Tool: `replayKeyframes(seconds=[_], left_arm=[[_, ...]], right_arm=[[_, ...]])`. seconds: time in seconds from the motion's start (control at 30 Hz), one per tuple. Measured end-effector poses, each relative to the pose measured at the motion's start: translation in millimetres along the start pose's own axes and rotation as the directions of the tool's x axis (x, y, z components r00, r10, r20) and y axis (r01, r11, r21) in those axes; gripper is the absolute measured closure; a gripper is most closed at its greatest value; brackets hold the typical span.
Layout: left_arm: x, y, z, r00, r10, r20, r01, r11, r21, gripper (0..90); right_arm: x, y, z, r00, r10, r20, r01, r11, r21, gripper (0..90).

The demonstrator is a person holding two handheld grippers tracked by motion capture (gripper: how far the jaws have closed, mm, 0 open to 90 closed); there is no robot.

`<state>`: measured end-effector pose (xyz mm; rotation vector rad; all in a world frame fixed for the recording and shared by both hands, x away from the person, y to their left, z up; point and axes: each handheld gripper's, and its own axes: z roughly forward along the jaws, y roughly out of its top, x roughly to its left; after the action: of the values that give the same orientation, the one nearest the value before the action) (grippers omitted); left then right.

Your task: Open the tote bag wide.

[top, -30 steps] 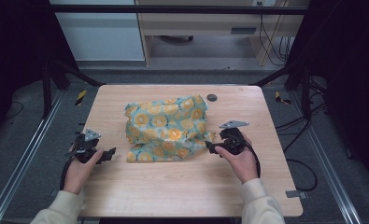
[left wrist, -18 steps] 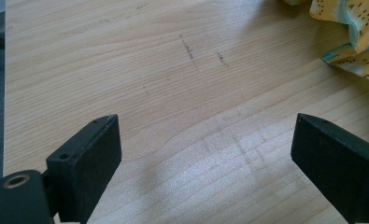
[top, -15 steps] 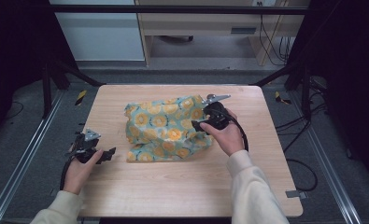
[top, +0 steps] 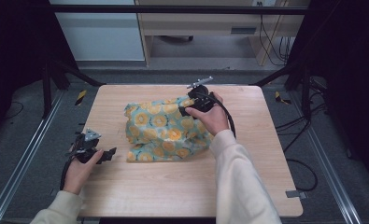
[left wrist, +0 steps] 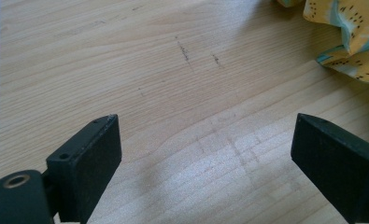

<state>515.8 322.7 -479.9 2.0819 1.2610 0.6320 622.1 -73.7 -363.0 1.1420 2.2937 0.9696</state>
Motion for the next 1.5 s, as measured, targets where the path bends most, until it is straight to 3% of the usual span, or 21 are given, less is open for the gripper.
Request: replayKeyframes(seconds=[0.07,0.17,0.33,0.5,0.77,0.97,1.17,1.37,1.5], left_arm=[[-0.2,0.1,-0.2,1.0,0.0,0.001,0.0,1.0,-0.001,8.4],[-0.3,0.2,-0.3,1.0,-0.002,0.003,0.002,1.0,-0.002,8.5],[-0.2,0.3,-0.1,1.0,-0.003,0.006,0.003,1.0,-0.003,8.6],[-1.7,1.0,0.1,0.9999,-0.001,0.013,0.001,1.0,-0.004,8.8],[-3.9,2.6,-2.3,0.9997,-0.004,0.025,0.005,0.9999,-0.013,9.2],[-10.4,7.2,-9.3,0.9985,0.014,0.054,-0.012,0.9995,-0.03,10.0],[-20.5,21.3,-29.0,0.9959,0.046,0.077,-0.039,0.9948,-0.094,12.4],[-31.8,39.6,-50.5,0.9892,0.066,0.131,-0.044,0.9854,-0.165,12.7],[-42.3,53.6,-56.4,0.9803,0.1,0.17,-0.068,0.9803,-0.186,12.7]], right_arm=[[-0.4,-0.3,7.5,1.0,0.001,0.0,-0.001,1.0,0.013,10.8],[0.4,-2.1,15.5,0.9996,-0.025,0.012,0.024,0.999,0.022,22.3],[3.2,-2.9,22.3,0.9976,-0.07,0.004,0.07,0.997,0.012,66.6],[4.9,-2.2,27.1,0.9961,-0.086,-0.021,0.086,0.996,0.006,88.4],[7.7,-2.1,18.4,0.9942,-0.102,-0.035,0.102,0.995,-0.002,90.0],[14.8,-8.0,-14.3,0.9913,-0.119,-0.057,0.115,0.991,-0.061,90.0],[28.0,-29.0,-53.3,0.9856,-0.145,-0.086,0.134,0.983,-0.122,90.0],[40.4,-50.8,-76.8,0.9793,-0.164,-0.119,0.143,0.976,-0.165,90.0],[46.9,-61.0,-85.0,0.9758,-0.177,-0.128,0.153,0.973,-0.175,90.0]])
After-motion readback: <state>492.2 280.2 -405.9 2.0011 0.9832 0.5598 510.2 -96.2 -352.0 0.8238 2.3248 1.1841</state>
